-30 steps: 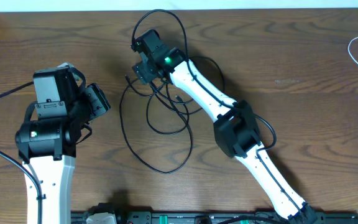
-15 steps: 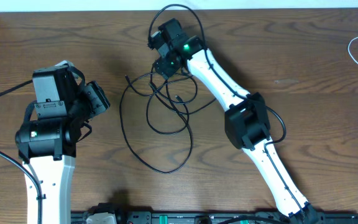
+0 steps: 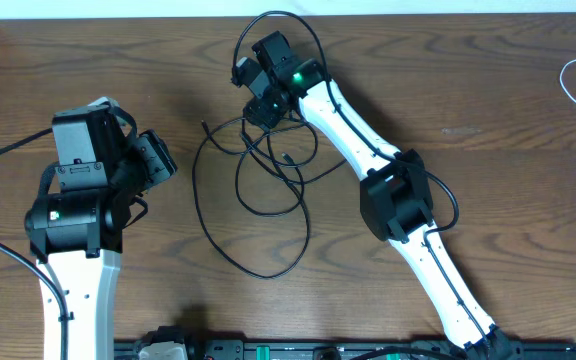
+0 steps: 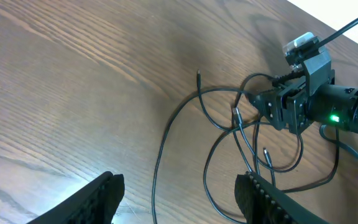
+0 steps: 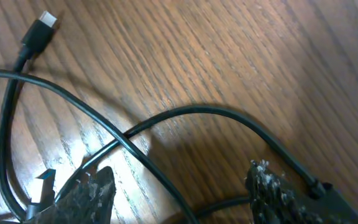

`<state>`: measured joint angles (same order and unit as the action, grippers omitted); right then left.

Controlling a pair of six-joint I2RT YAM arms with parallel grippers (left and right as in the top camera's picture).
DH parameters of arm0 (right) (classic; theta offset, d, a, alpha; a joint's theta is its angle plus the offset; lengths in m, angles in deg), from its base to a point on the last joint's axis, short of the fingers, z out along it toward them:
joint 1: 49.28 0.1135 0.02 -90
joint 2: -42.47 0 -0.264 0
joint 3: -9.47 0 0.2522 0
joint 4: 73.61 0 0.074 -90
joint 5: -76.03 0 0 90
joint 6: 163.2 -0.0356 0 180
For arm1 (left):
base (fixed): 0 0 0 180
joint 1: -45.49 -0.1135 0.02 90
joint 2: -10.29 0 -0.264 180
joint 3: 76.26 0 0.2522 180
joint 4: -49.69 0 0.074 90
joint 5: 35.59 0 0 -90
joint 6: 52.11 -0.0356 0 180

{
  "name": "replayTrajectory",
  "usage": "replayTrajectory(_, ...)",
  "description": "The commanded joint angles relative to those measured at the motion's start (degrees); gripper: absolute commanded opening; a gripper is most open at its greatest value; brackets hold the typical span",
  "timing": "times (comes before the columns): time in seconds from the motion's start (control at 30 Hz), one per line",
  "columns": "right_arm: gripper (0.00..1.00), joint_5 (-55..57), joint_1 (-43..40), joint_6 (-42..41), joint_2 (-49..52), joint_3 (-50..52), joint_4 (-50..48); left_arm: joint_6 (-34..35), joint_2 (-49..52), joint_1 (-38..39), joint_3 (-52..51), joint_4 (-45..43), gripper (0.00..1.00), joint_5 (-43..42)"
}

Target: Untangle cables

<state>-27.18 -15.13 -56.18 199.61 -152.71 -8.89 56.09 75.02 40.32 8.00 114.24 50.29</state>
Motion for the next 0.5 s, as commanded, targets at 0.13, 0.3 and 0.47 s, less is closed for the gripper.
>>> replayTrajectory(0.13,0.58,-0.6,0.1,1.7,2.6,0.1,-0.6,-0.3,0.0,-0.3,1.1,-0.1,0.63,0.7)
replayTrajectory(0.3,0.56,-0.5,0.1,2.0,3.8,0.1,-1.0,-0.3,0.0,-0.3,1.1,-0.1,0.63,0.7)
replayTrajectory(0.47,0.54,-0.4,0.1,2.4,4.0,0.1,-1.0,-0.3,0.0,-0.3,1.1,-0.1,0.63,0.7)
